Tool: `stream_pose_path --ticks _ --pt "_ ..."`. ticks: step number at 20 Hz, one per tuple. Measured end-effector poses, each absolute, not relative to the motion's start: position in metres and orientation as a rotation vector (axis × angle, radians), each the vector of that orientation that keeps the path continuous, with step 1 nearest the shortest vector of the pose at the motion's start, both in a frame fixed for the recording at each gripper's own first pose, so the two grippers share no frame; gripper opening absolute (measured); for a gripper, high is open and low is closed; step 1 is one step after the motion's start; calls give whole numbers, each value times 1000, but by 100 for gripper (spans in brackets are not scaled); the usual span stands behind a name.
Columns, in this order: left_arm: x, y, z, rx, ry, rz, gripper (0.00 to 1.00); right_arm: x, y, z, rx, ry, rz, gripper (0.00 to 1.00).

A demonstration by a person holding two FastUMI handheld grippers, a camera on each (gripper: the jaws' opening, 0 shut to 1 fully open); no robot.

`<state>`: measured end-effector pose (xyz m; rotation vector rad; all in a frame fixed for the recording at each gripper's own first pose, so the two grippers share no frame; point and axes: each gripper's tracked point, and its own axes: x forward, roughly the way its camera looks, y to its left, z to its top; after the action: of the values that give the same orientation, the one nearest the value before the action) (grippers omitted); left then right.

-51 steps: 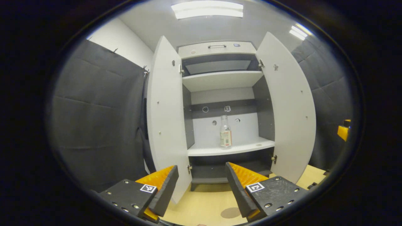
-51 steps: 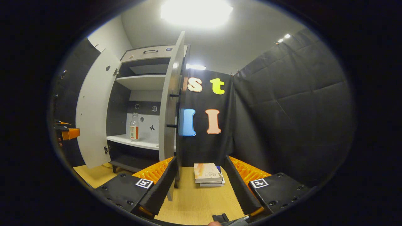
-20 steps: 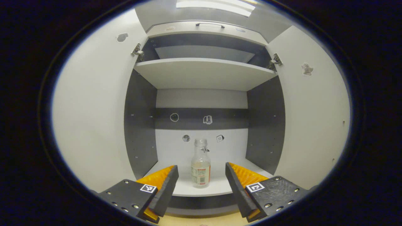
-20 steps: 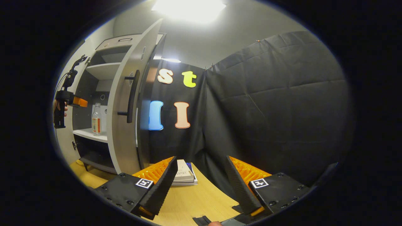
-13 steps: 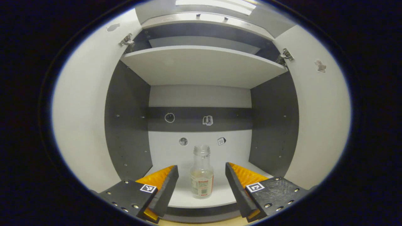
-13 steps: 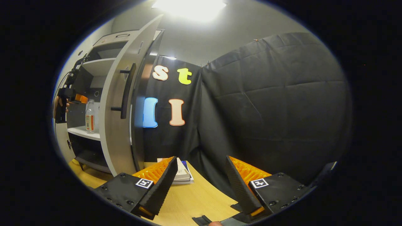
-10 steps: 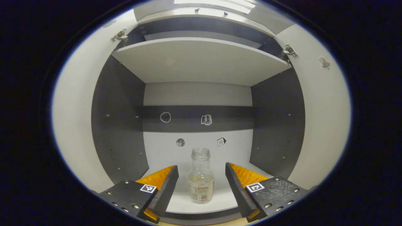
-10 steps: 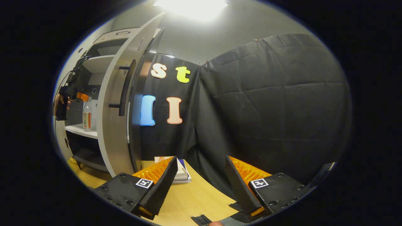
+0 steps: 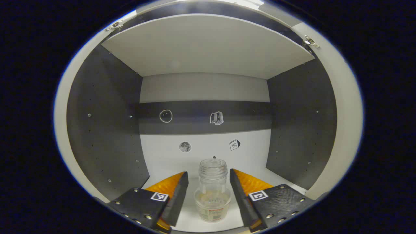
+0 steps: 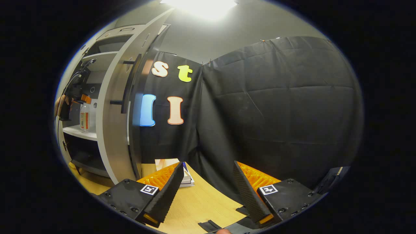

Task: Grasp the bottle in the cabinet with the left hand and place it on the coaster, then close the right door with the right hand and the left door with the left hand.

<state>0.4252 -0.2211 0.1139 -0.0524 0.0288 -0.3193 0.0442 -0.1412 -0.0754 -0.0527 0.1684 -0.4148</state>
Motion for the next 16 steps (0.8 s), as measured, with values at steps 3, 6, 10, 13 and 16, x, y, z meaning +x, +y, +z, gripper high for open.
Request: stream_pose_path --ticks 3,6,10,13,16 --pt "433 -222 109 -55 34 -314 66 46 -139 -79 -50 173 -405 96" --pt "423 -219 112 -76 41 -321 41 44 -137 -78 -42 165 -387 96" --pt "399 -208 124 -112 15 -318 40 43 -135 -78 -44 160 -344 97" --pt "371 -199 131 -121 9 -316 41 41 -136 -76 -40 155 -307 96" --pt "346 -191 135 -116 -2 -302 41 37 -138 -76 -31 153 -274 96"
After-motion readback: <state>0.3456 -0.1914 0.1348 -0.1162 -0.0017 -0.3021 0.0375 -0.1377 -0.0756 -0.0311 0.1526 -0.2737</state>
